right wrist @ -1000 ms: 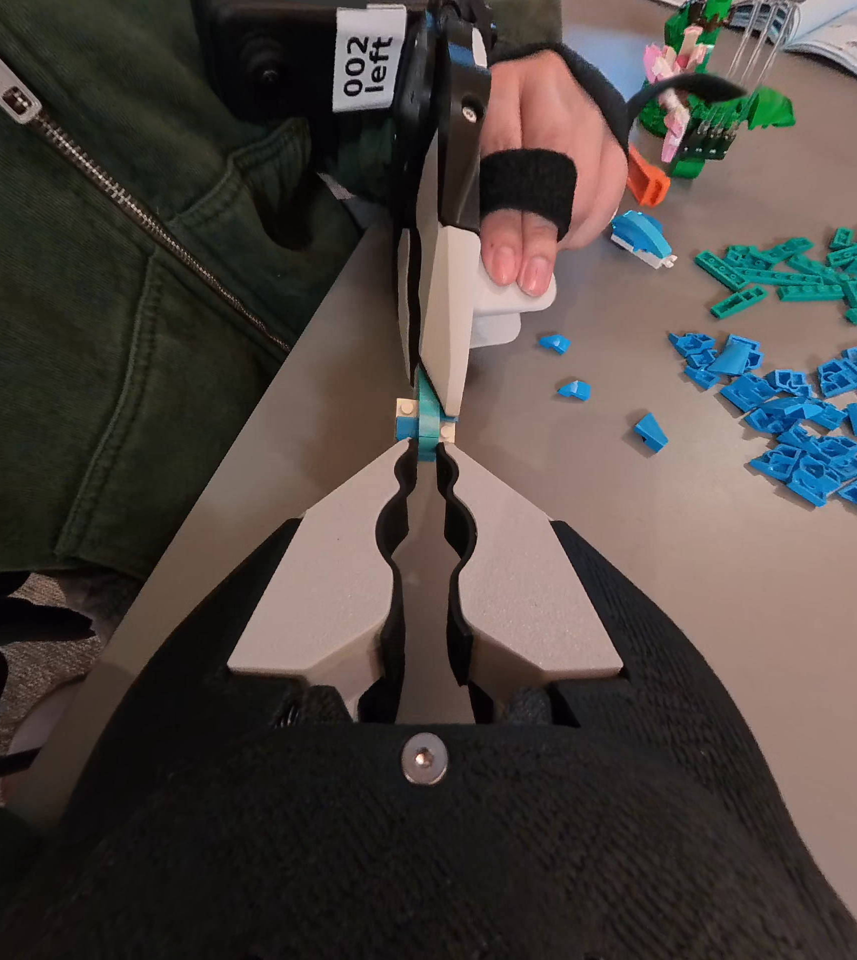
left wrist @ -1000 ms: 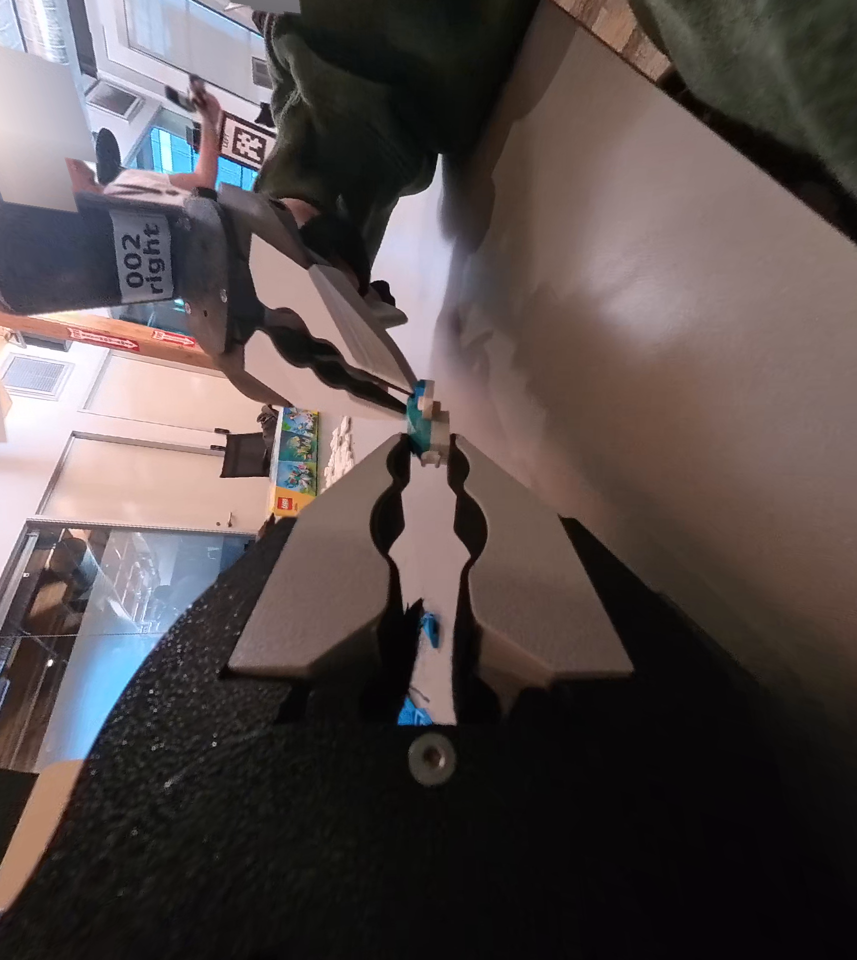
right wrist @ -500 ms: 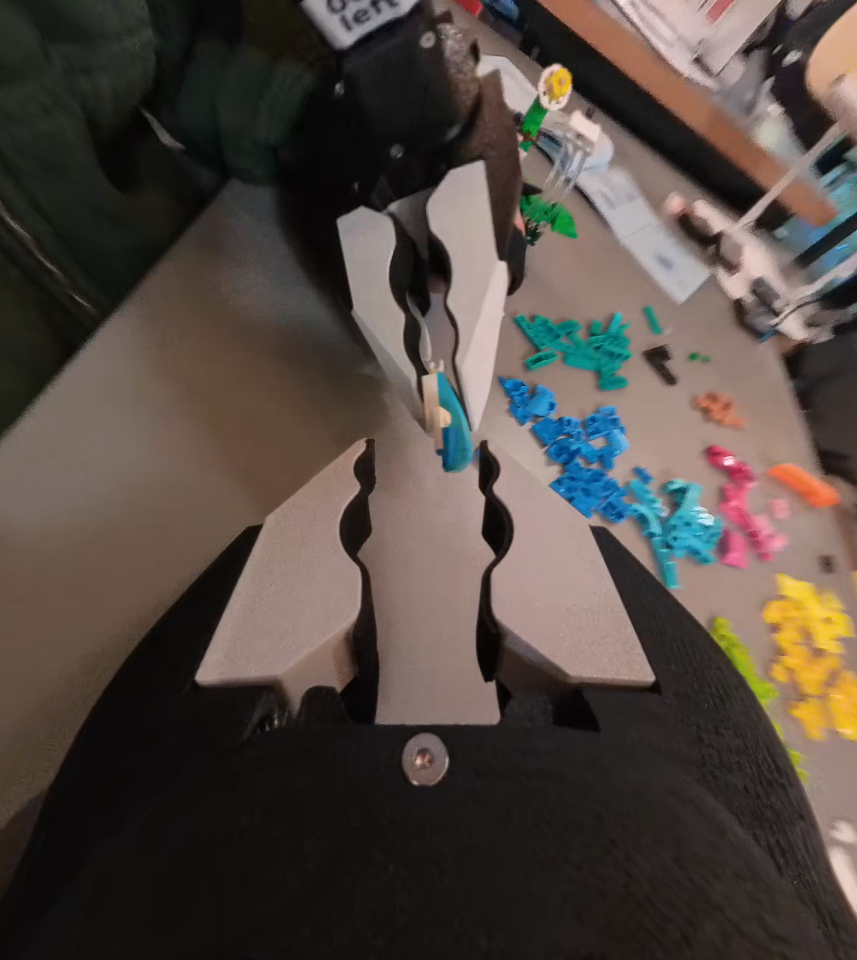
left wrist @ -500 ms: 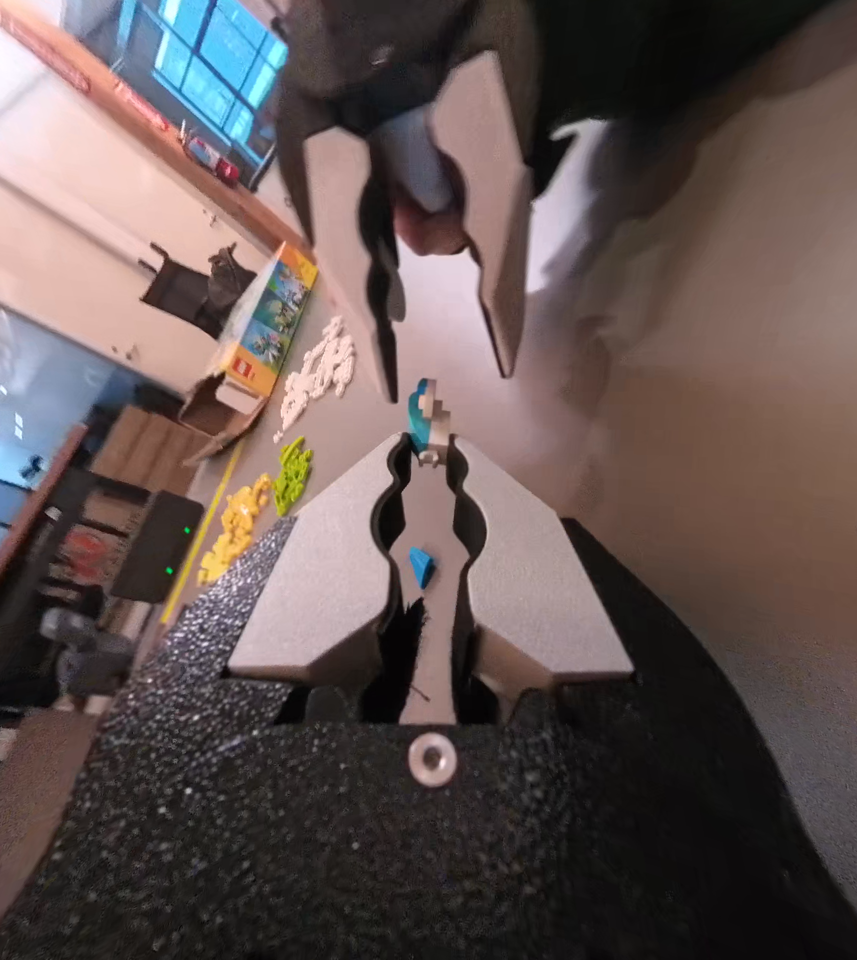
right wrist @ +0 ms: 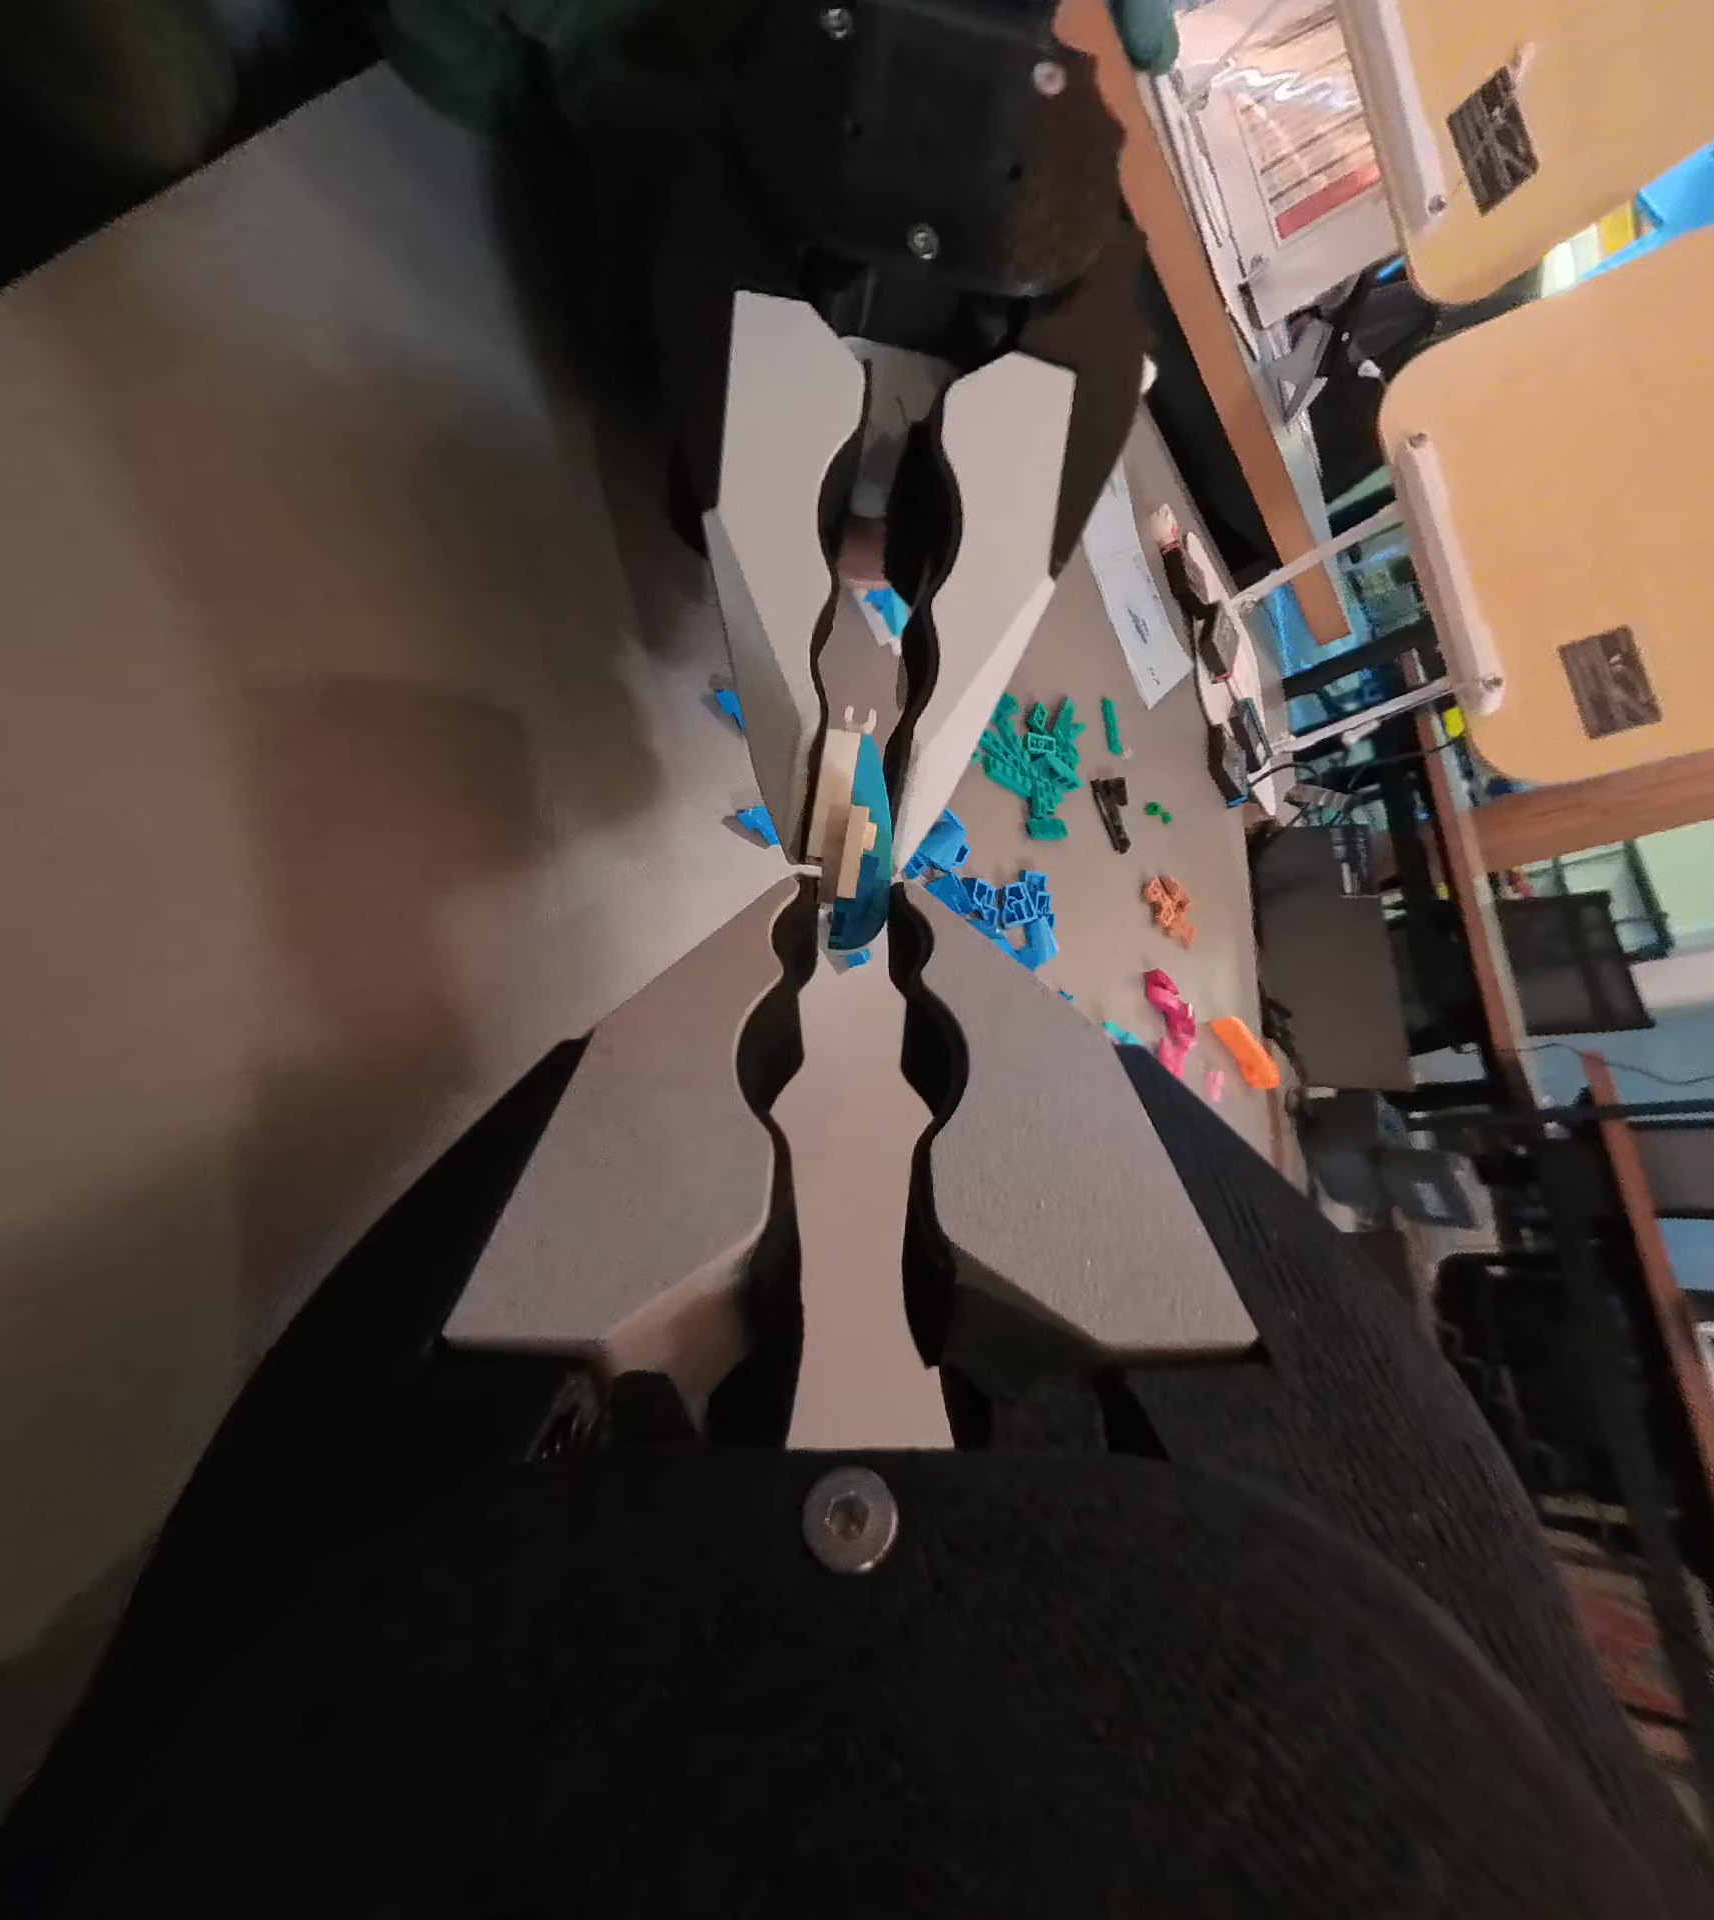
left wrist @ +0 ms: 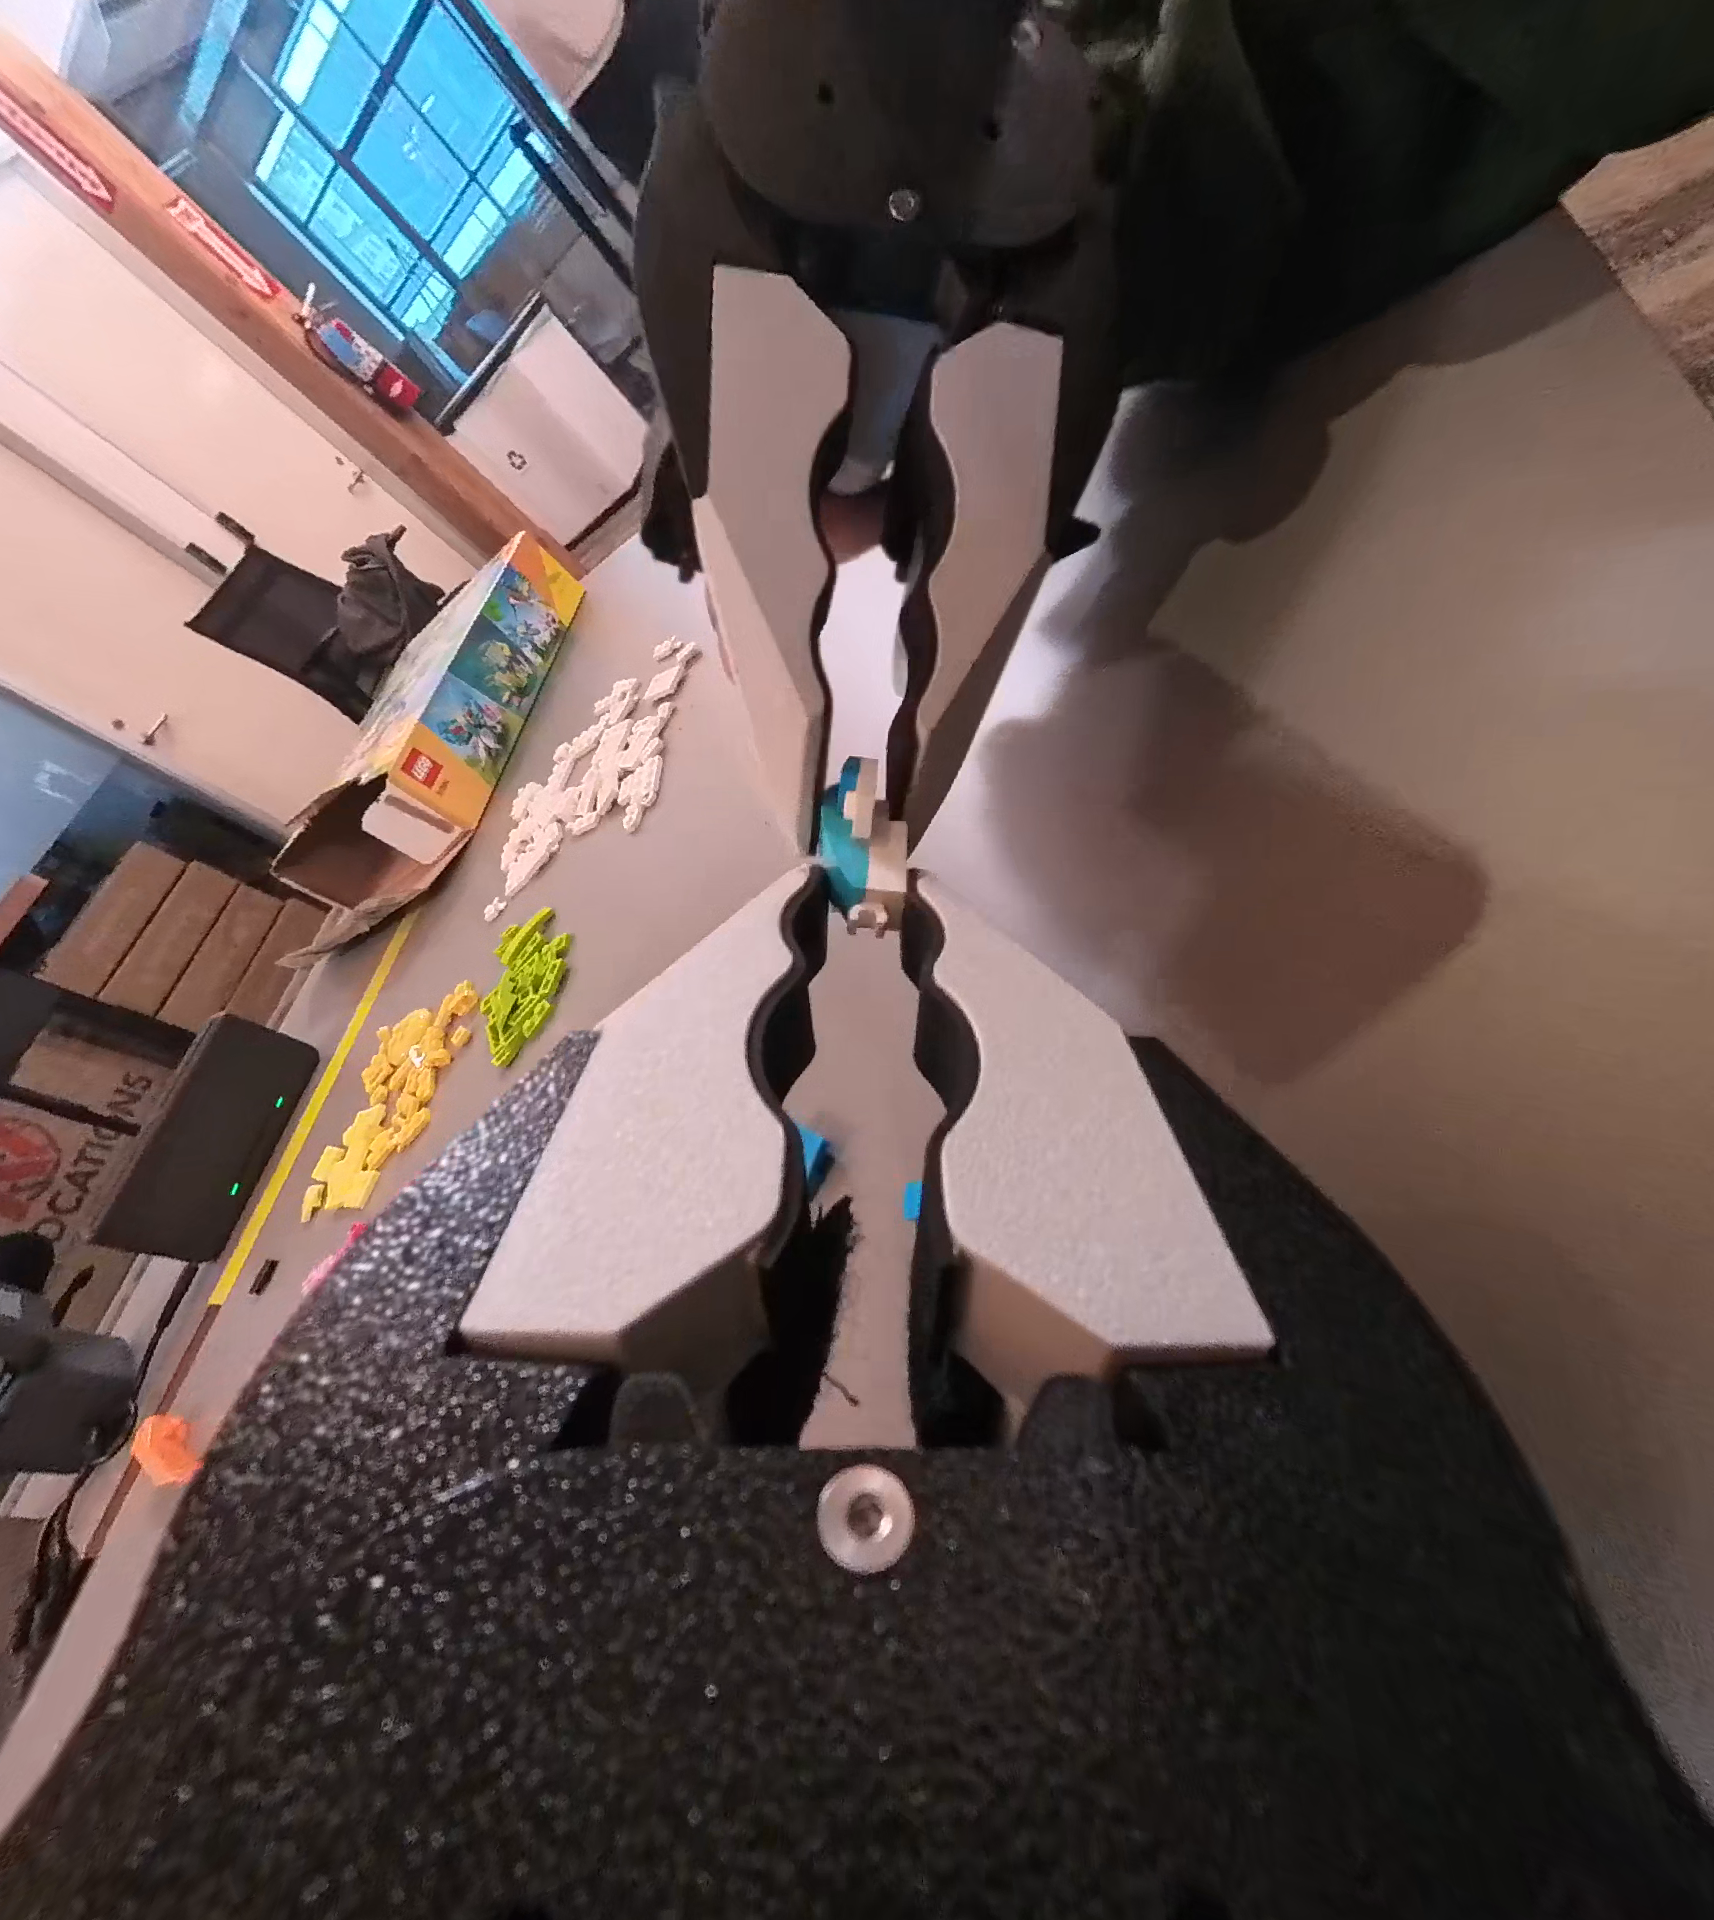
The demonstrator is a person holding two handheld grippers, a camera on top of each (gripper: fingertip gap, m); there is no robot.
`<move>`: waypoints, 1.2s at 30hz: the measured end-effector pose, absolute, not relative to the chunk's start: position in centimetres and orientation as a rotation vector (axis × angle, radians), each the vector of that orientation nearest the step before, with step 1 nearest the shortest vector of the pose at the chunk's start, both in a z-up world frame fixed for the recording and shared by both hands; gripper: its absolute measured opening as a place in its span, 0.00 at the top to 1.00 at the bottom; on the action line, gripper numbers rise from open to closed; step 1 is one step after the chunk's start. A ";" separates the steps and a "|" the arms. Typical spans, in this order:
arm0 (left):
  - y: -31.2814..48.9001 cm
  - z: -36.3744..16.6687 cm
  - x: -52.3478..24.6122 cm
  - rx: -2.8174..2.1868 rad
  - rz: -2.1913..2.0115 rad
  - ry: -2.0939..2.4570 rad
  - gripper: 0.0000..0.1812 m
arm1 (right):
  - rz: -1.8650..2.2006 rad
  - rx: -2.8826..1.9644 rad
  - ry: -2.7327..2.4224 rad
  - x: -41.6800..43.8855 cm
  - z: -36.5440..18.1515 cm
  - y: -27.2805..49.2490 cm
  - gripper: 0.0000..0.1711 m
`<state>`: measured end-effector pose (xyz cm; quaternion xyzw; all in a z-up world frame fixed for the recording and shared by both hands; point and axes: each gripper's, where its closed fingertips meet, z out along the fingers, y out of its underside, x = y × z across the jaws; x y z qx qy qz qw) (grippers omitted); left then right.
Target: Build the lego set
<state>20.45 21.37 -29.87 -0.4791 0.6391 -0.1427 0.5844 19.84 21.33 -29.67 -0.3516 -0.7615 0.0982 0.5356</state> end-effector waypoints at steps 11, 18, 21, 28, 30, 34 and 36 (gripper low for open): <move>20.9 -31.3 19.8 -1.086 -0.257 1.606 0.94 | 0.038 -0.701 -1.883 19.3 -31.0 20.9 0.93; 20.6 -27.9 19.9 -1.006 -0.313 1.449 0.90 | 0.038 -0.584 -1.697 19.1 -27.5 20.6 0.93; 20.4 -27.3 19.9 -1.003 -0.343 1.432 0.86 | 0.079 -0.583 -1.667 19.1 -26.8 20.4 0.93; 19.7 -26.3 20.1 -0.927 -0.312 1.438 0.90 | 0.215 -0.603 -1.640 19.0 -26.1 19.5 0.93; 19.6 -26.4 20.1 -0.927 -0.302 1.442 0.93 | 0.304 -0.632 -1.629 19.0 -25.9 19.2 0.93; 20.0 -26.4 19.9 -1.026 -0.336 1.468 0.98 | 0.479 -0.710 -1.595 19.0 -25.8 19.2 0.93; 20.0 -26.2 19.9 -1.033 -0.327 1.465 0.98 | 0.544 -0.737 -1.572 19.0 -25.6 19.3 0.94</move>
